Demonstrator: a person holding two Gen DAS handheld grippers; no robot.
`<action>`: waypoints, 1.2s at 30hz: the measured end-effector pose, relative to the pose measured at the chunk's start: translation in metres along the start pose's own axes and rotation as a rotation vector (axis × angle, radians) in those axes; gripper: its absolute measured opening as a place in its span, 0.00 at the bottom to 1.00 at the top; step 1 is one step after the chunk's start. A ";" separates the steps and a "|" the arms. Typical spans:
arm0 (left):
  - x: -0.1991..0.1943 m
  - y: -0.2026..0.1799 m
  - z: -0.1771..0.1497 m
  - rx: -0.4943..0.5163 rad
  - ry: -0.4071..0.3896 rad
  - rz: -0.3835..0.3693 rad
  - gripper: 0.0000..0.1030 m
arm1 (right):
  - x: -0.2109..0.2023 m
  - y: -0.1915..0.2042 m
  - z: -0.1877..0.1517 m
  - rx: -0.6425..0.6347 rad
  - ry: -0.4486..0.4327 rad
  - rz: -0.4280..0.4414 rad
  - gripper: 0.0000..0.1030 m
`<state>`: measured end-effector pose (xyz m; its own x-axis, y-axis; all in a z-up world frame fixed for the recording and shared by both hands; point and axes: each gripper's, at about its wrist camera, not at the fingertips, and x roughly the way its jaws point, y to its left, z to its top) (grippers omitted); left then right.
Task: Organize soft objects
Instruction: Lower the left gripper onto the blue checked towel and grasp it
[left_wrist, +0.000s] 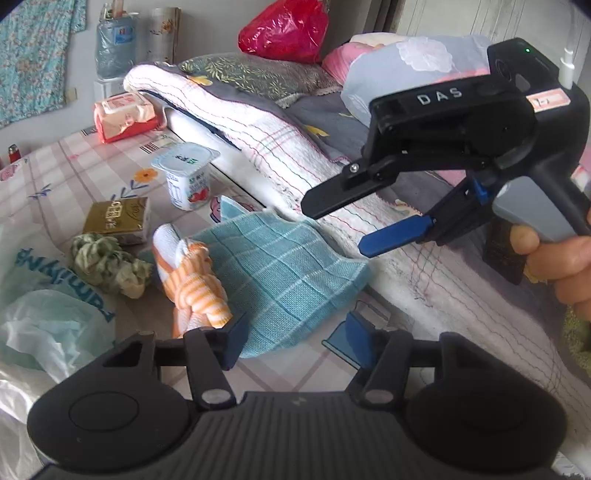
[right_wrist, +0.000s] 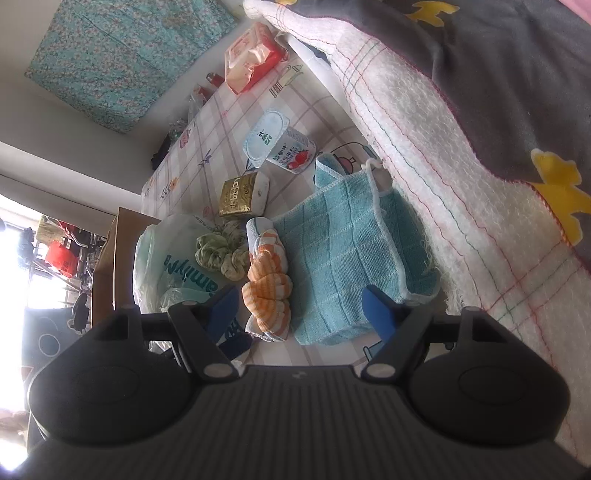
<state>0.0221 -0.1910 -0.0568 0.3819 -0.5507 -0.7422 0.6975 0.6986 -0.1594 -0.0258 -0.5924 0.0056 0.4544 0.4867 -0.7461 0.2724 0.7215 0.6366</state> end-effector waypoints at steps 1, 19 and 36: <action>0.005 0.000 0.000 0.001 0.006 -0.008 0.56 | 0.001 0.000 0.002 0.005 0.002 -0.004 0.71; 0.042 0.023 0.015 -0.026 0.078 0.055 0.81 | 0.016 -0.006 0.012 0.081 0.096 -0.047 0.73; 0.070 0.023 0.020 -0.062 0.121 0.079 0.77 | 0.096 0.005 0.024 0.003 0.176 -0.089 0.74</action>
<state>0.0772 -0.2227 -0.0994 0.3556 -0.4366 -0.8264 0.6281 0.7664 -0.1346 0.0391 -0.5541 -0.0583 0.2729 0.5004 -0.8217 0.3072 0.7641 0.5673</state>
